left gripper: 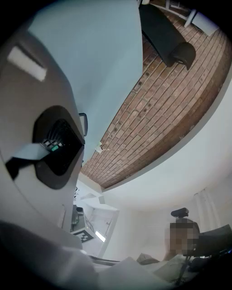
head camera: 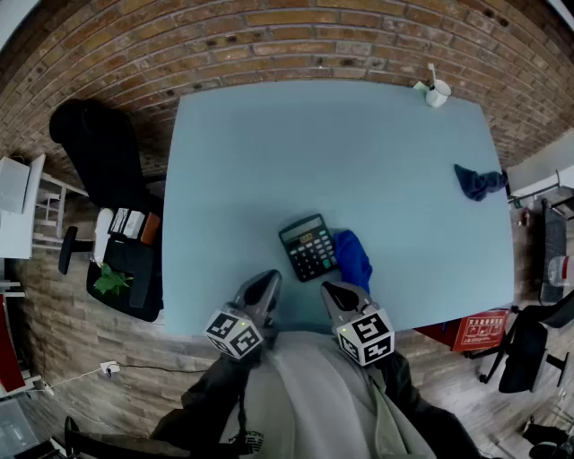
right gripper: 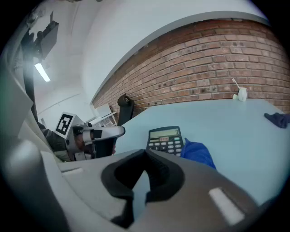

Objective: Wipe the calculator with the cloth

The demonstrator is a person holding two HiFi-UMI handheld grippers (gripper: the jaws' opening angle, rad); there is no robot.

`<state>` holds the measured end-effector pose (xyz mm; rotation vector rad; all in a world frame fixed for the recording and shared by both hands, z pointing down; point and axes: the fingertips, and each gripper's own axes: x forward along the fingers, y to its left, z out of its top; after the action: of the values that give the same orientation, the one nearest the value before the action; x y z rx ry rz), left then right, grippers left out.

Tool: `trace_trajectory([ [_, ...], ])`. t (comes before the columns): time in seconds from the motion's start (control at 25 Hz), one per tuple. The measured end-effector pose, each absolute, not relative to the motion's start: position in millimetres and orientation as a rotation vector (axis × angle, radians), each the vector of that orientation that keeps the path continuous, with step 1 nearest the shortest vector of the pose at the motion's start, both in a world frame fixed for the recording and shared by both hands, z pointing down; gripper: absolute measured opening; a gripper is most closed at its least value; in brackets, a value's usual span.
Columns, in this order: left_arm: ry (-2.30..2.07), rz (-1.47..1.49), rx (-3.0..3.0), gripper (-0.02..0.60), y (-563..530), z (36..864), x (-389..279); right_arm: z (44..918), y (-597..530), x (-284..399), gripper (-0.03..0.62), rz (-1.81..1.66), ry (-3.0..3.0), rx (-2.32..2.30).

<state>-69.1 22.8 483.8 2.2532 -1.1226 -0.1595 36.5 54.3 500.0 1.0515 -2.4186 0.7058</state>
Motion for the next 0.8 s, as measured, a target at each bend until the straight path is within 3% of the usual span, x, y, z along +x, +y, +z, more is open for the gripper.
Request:
trace_trajectory([
  [0.8, -1.115, -0.157, 2.242, -0.008, 20.8, 487.4, -67.5, 504.9, 50.8, 37.9, 0.002, 0.751, -2.409, 1.048],
])
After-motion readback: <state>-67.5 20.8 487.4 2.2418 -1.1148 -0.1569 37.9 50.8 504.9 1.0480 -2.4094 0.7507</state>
